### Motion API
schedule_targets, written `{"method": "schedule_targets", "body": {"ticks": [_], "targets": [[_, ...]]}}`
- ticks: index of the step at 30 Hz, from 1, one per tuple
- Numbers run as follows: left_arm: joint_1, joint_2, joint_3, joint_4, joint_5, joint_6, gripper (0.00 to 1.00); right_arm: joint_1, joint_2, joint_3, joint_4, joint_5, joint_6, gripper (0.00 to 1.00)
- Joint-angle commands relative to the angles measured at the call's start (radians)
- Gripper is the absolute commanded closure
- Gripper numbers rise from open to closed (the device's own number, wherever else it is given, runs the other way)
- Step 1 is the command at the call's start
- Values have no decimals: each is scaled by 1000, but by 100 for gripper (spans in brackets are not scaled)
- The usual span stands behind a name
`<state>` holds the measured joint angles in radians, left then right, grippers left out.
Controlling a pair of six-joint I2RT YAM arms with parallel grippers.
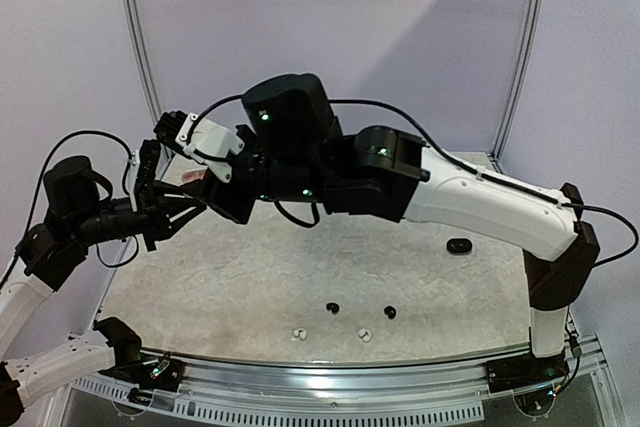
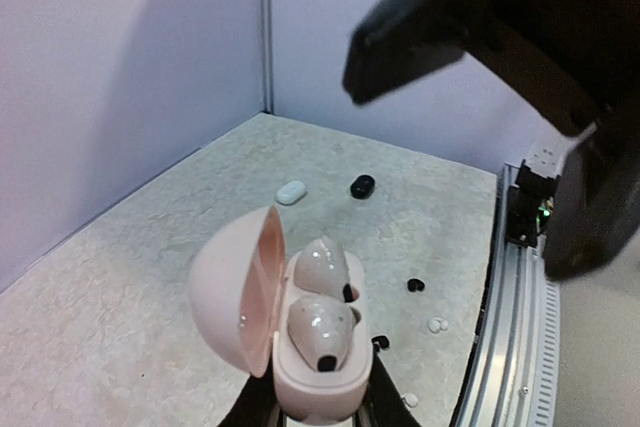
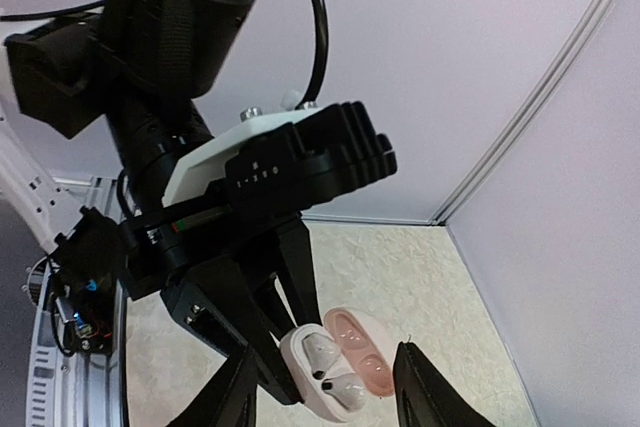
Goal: Insert the wireless bluetooth earbuds into the charging case
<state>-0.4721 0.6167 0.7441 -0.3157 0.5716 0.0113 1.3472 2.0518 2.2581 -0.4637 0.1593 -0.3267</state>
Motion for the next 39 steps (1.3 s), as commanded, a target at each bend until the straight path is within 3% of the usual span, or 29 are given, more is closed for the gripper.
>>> {"method": "schedule_targets", "body": {"ticks": [1,5,11,17,21,31,39], "targets": [[-11,27,-2,-46,228,94,100,-17,-91,-25,-150,-197,-48,52],[-13,57,20,-91,309,121,100,-19,-112,-58,-150,-230,-97,52],[-16,64,31,-107,342,167,100,-20,-124,-66,-104,-178,-35,52],[-38,53,56,-323,307,539,100,-57,-112,-65,-82,31,176,65],[-45,35,63,-355,230,674,100,-57,-55,-59,-73,79,274,68],[-45,31,64,-234,100,586,100,-15,0,-68,-125,-98,235,69],[-43,48,47,-199,62,515,100,-8,-156,-252,-50,-102,238,69]]}}
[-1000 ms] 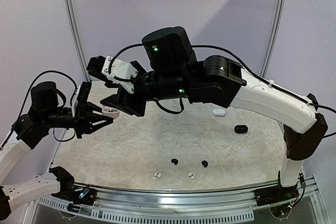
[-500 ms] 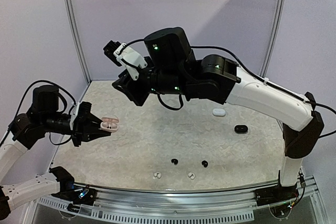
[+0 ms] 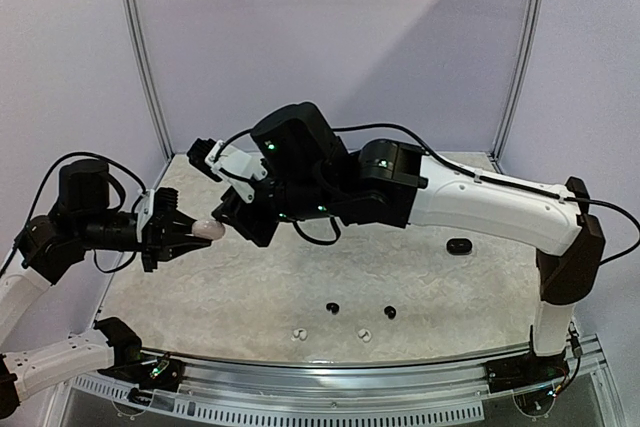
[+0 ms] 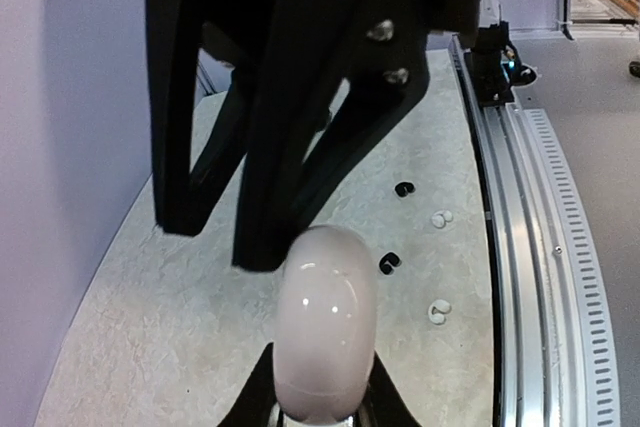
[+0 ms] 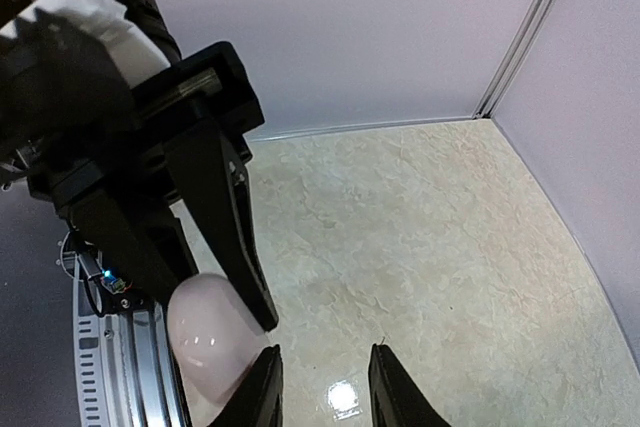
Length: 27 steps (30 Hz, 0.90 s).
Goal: Insert the wireless bluetooth earbuds into the charging case
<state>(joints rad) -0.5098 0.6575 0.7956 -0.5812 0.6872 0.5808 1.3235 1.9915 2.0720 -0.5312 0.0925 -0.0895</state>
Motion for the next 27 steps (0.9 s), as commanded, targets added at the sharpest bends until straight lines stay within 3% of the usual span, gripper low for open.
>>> {"method": "schedule_targets", "body": {"ticks": [1,3,6,9,11,15,20,24,27], "targets": [[-6,8,-4,66,-51,-59,100,16,-105,-78,18,-18,5,67],[-6,7,0,64,-32,-68,100,16,-131,-107,28,-13,12,59],[-6,4,2,70,36,-131,100,9,-144,-144,59,-111,4,37],[-6,-3,-7,109,115,-222,100,9,-128,-146,71,-194,-14,30],[-6,-12,-15,136,154,-270,100,9,-112,-144,76,-210,-18,33],[-7,-22,-14,141,176,-303,100,8,-90,-137,94,-185,-15,51],[-7,-22,-10,124,187,-298,100,5,-89,-136,118,-186,-16,64],[-7,-21,-5,135,193,-308,100,4,-74,-117,103,-190,-24,66],[-7,-18,2,136,191,-310,100,3,-60,-91,81,-206,-28,74]]}}
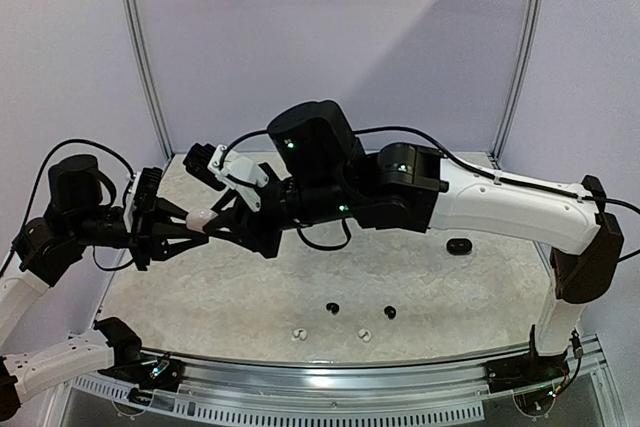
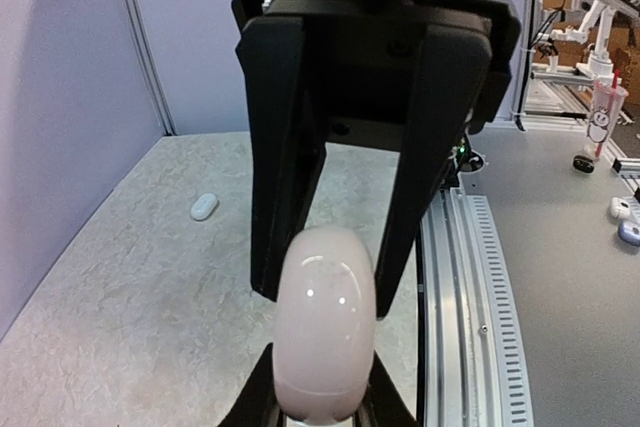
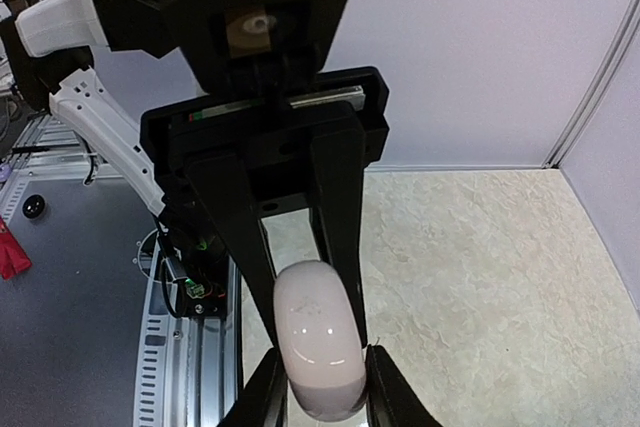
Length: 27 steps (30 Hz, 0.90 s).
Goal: Insert the wireless bluetooth earbuds into the charging case
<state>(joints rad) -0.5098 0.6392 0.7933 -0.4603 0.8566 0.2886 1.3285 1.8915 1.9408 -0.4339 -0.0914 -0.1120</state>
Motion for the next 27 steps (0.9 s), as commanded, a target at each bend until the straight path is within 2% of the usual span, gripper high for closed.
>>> {"method": "schedule_targets", "body": {"ticks": [1,4,6,7,8,9,10,13,16,18,22,27], "targets": [[-7,1,5,15,21,-18,100,-2,47,49,-24,-28,-8,78],[-7,-1,6,17,16,-29,100,-8,53,61,-39,-50,-5,92],[-7,-1,1,22,3,-44,100,-21,51,59,-40,-60,11,96],[-7,0,-3,30,-25,-66,82,-32,47,55,-36,-62,29,97],[-7,-1,-11,40,-75,-92,51,-44,40,40,-31,-59,57,97],[-7,-1,-19,44,-126,-108,12,-59,34,21,-21,-48,74,98],[-7,-2,-27,45,-178,-113,2,-74,22,-3,-12,-27,97,99],[-7,-7,-43,48,-390,-127,1,-164,-11,-83,-6,33,226,98],[-7,-2,-52,43,-612,-172,1,-286,-6,-155,-43,2,447,98],[-7,7,-55,20,-697,-178,1,-347,29,-181,-95,1,574,99],[-6,5,-66,-24,-727,-179,1,-407,119,-194,-133,-47,681,97],[-6,-10,-80,-32,-669,-192,1,-472,236,-188,-103,-193,733,94]]}}
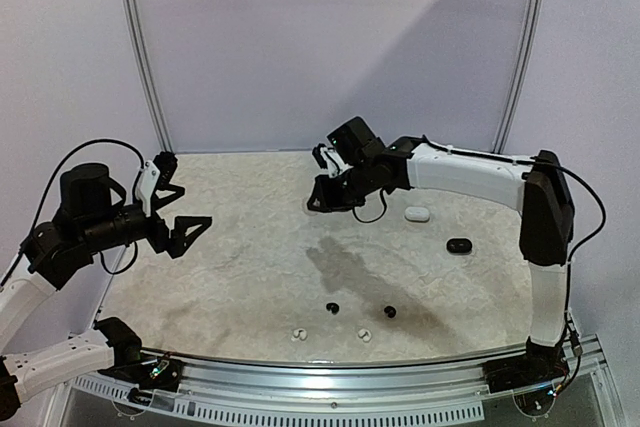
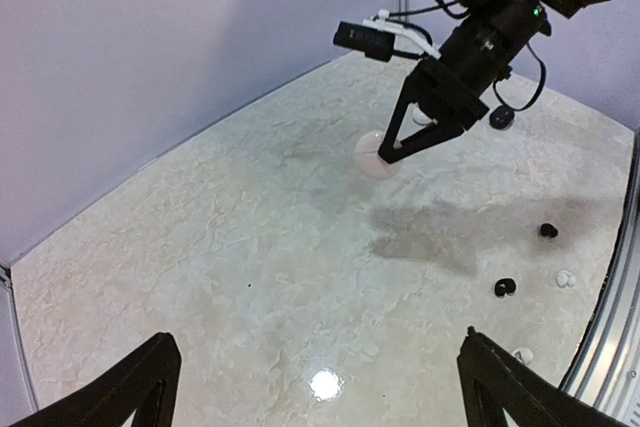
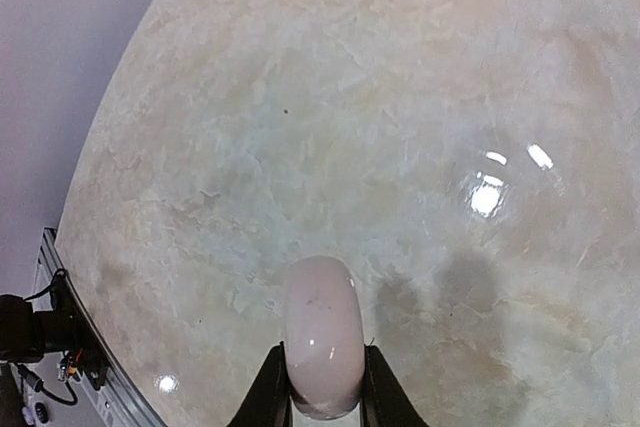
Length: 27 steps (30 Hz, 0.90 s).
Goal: Insert the wireless bluetooth earbuds into the charging case
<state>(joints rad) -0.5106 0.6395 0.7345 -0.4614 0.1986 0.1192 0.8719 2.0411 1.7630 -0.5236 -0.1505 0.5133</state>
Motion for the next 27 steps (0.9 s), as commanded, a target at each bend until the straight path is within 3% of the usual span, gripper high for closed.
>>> {"method": "schedule_targets", "body": {"ticks": [1,10,21,27], "targets": [[-5,-11,-21,-31,-4,-24,1,-31,104,-12,-1,-173,117,94],[-5,-5,-20,-34,0,-4,1,-107,254,-12,52,-362,189,89],[4,18,-11,-17,1,14,1,-164,320,-4,17,-411,190,77],[15,29,-14,11,13,17,1,-179,311,89,-143,-333,102,33]]}}
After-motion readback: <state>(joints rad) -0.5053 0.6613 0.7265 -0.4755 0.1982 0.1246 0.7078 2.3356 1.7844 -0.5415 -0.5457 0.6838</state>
